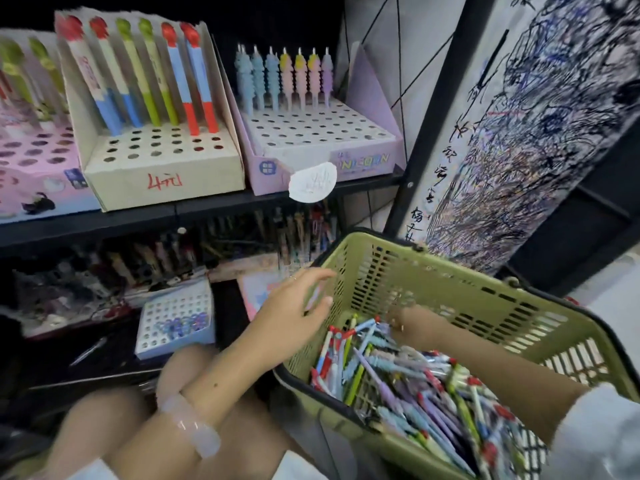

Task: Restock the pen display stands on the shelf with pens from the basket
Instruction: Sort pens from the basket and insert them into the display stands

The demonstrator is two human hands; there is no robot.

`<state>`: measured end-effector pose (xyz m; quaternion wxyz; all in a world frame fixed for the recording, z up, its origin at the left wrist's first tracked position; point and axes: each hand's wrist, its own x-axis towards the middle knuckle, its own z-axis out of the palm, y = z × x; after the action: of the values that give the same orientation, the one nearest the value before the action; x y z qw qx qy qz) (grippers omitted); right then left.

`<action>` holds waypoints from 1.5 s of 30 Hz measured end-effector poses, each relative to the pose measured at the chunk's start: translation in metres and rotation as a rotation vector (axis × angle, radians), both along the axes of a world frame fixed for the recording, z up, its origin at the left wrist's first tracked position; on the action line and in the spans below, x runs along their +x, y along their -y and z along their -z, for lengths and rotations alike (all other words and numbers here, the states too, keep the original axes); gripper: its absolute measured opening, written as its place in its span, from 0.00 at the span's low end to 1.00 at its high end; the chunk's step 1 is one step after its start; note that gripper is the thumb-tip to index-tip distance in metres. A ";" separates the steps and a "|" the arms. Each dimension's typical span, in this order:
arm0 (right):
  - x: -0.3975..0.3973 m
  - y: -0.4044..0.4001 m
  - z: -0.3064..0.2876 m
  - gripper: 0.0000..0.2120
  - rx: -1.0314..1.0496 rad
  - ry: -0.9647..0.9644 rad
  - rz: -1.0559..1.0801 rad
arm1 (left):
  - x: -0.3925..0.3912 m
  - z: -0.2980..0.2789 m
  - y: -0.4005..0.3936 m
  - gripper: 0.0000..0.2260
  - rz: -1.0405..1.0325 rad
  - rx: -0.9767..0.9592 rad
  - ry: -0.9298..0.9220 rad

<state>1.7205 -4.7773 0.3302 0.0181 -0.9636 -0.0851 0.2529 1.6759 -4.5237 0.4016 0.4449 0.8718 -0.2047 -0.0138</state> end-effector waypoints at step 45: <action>-0.052 -0.114 -0.131 0.10 1.430 0.131 0.244 | -0.012 -0.045 0.031 0.22 0.007 -0.763 -0.507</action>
<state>1.6686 -4.6631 0.4616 0.6662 -0.7320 -0.1223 0.0734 1.6635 -4.5550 0.4465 0.7702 0.6139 -0.0826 -0.1518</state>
